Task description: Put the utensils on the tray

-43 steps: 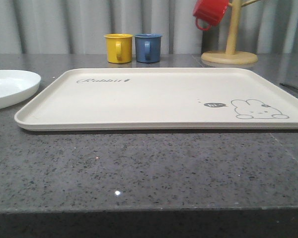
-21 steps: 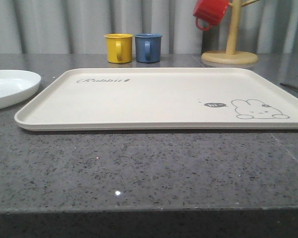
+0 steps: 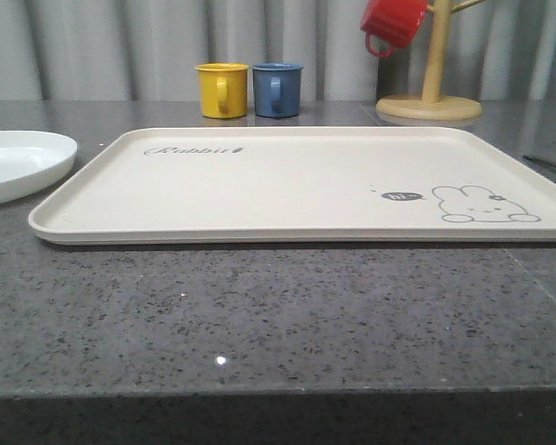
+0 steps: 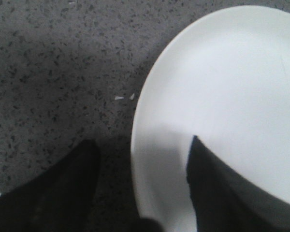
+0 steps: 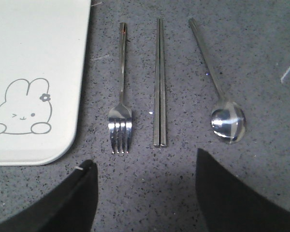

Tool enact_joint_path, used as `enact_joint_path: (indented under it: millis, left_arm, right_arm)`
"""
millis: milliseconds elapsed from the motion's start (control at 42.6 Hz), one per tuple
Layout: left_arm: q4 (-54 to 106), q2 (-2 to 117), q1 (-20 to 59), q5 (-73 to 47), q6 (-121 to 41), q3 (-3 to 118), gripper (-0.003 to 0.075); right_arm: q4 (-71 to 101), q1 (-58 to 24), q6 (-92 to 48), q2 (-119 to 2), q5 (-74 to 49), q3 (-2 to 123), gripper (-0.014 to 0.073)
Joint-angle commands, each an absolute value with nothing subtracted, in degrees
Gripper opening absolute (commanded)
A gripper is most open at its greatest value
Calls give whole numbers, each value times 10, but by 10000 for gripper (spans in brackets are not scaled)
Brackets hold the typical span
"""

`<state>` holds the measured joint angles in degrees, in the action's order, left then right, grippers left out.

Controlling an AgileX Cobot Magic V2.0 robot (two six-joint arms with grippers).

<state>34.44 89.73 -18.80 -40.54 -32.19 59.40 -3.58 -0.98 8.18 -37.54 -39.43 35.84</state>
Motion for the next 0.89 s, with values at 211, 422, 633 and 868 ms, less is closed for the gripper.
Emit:
enact_joint_path:
  millis: [211,422,633,868]
  left_arm:
    - [373,874,-187,-407,-325,617,-20]
    - [400,855,-179,-494,-325,694,-20]
    - [421,853,-92,-534,-327,757,-20]
    - [421,874,47,-487,-327,758,-20]
  right_arm:
    - [-46,-7,78,-379,-358,373,469]
    - [-46,-7,78,-379,-358,373,469]
    - [-46,-7,78,-379,-358,373,469]
    - [-46,-7,78,-379,-358,373,469]
